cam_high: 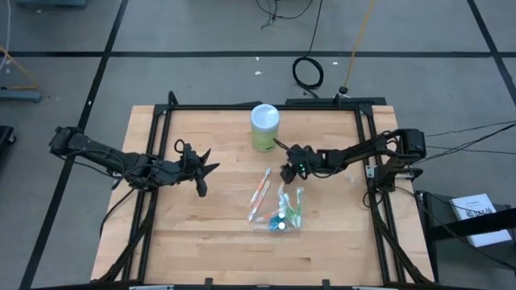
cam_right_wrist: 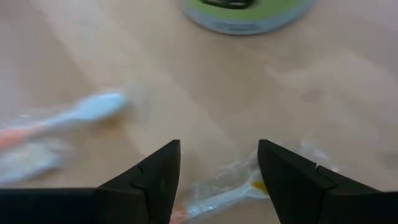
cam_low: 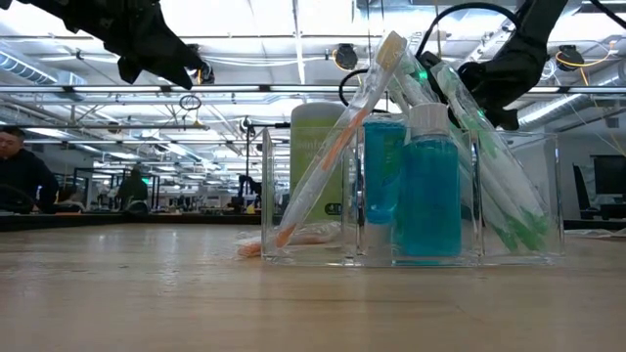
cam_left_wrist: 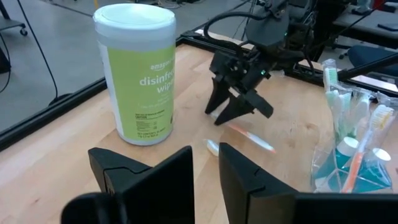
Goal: Pick & Place toothbrushing station
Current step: Put the orange toothbrush into the left section of the transparent organizer
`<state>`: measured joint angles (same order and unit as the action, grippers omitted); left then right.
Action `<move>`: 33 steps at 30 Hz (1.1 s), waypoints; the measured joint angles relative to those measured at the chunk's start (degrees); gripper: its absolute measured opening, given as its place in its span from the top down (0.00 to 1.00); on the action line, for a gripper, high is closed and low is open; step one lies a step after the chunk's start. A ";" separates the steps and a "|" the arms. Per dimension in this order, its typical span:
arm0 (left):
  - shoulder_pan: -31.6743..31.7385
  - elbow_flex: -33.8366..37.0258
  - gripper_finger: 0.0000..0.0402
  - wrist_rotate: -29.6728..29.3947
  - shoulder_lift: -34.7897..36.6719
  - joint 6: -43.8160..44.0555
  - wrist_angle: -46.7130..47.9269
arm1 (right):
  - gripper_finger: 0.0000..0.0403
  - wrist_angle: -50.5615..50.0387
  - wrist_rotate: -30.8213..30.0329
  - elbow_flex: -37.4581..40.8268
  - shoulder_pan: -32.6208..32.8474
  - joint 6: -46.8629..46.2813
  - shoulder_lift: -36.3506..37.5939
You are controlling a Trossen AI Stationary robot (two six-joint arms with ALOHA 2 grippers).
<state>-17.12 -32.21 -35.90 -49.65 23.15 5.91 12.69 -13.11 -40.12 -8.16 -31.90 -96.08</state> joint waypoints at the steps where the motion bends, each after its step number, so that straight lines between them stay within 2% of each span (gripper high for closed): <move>1: 0.00 0.00 0.98 0.00 0.00 0.11 0.00 | 0.48 -1.02 -0.90 0.05 -0.16 1.36 0.44; 7: 0.00 0.00 0.99 0.00 0.00 0.16 0.02 | 0.48 -14.42 -7.23 0.15 -2.04 4.02 5.71; 12: 0.00 0.00 0.99 0.00 0.00 0.33 0.04 | 0.51 -23.07 -7.57 0.22 -2.74 4.16 12.48; 18: 0.00 0.00 0.98 0.00 0.00 1.01 0.04 | 0.53 -23.62 -6.00 0.20 -3.29 2.57 19.71; 22: 0.00 0.00 1.00 0.00 0.00 1.23 0.01 | 0.53 -23.94 3.35 0.20 -5.50 -0.38 19.22; 24: 0.00 0.00 0.99 -0.02 0.00 2.12 -0.04 | 0.53 -25.76 5.92 0.09 -6.34 -1.56 17.74; 28: 0.00 0.00 0.97 -0.02 0.00 4.53 -0.04 | 0.53 -33.50 4.23 0.24 -8.78 -3.44 16.84; 33: 0.00 0.00 0.98 -0.02 0.00 4.27 -0.04 | 0.53 -29.76 3.95 0.13 -11.38 -3.37 18.13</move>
<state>-17.12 -32.21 -35.92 -49.65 27.42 5.87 -17.07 -9.17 -39.99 -19.54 -35.27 -77.95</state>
